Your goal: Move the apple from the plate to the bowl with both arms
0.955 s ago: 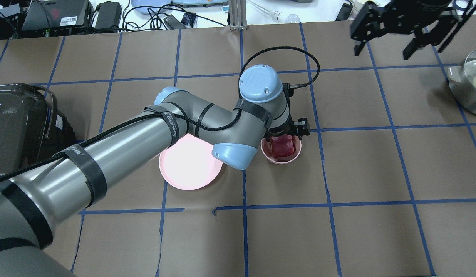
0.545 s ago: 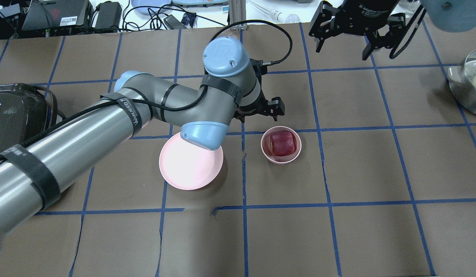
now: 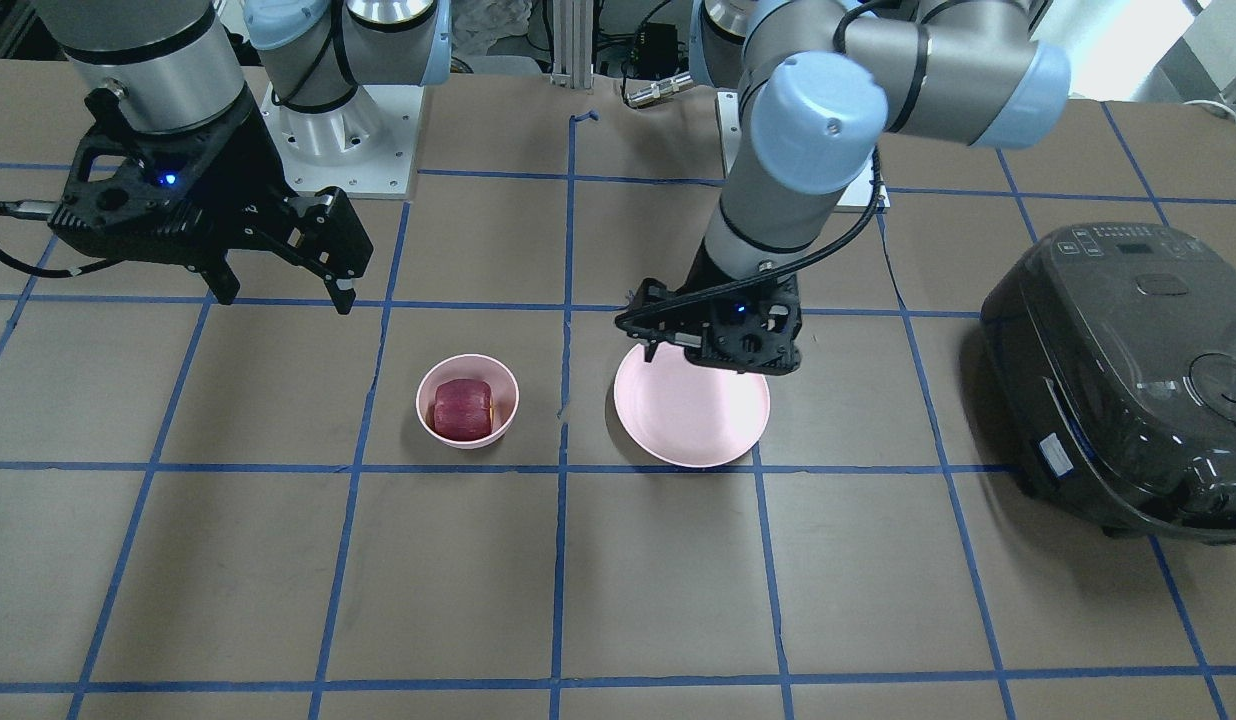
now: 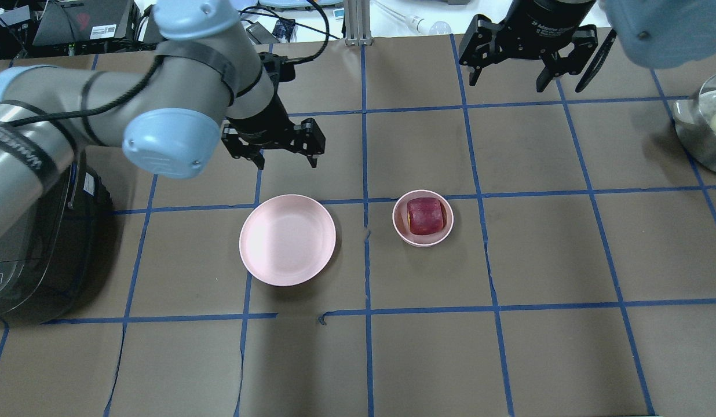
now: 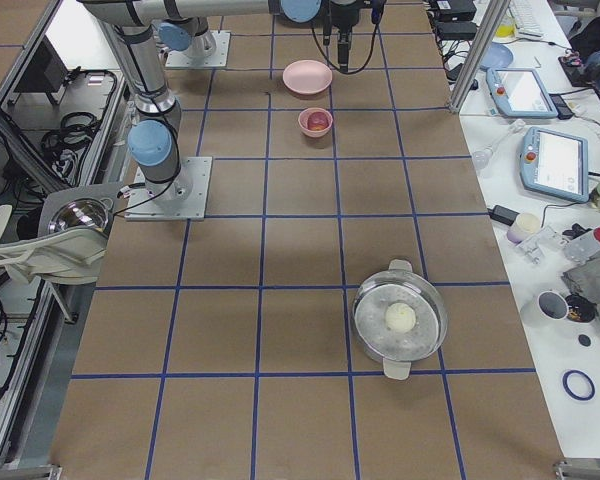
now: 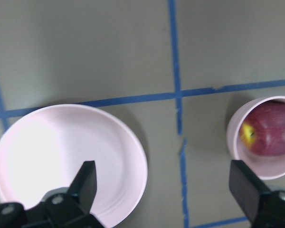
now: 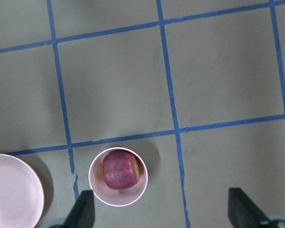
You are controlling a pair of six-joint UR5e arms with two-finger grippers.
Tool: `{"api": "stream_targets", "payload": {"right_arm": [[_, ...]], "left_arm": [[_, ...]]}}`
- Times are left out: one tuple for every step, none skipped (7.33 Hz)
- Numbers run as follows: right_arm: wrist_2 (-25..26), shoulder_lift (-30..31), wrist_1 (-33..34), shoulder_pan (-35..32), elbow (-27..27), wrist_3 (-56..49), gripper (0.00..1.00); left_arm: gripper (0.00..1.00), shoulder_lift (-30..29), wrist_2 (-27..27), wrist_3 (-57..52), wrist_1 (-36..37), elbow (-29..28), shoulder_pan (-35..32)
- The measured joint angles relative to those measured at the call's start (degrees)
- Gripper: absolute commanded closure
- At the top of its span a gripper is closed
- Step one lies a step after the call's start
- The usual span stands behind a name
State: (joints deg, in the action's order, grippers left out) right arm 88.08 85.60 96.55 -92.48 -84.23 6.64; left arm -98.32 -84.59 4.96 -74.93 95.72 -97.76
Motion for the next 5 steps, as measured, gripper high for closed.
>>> {"api": "stream_targets", "payload": {"right_arm": [[0.7, 0.19, 0.97, -0.03, -0.75, -3.78, 0.0], [1.03, 0.24, 1.24, -0.05, -1.04, -5.21, 0.0], [1.05, 0.26, 1.1, -0.06, -1.15, -5.72, 0.0], [0.93, 0.26, 0.94, -0.06, -1.17, -5.92, 0.0], [0.84, 0.24, 0.87, -0.06, -1.19, -5.96, 0.0]], "left_arm": [[0.0, 3.29, -1.02, -1.13, -4.93, -2.05, 2.22], [0.0, 5.63, -2.47, -1.75, -9.96, -5.04, 4.01], [0.0, 7.39, -4.53, -2.27, -14.37, -7.75, 5.46], [0.0, 8.52, -5.67, -2.6, -16.41, -9.23, 6.24], [0.0, 8.88, -6.01, -2.78, -16.95, -9.8, 6.77]]}}
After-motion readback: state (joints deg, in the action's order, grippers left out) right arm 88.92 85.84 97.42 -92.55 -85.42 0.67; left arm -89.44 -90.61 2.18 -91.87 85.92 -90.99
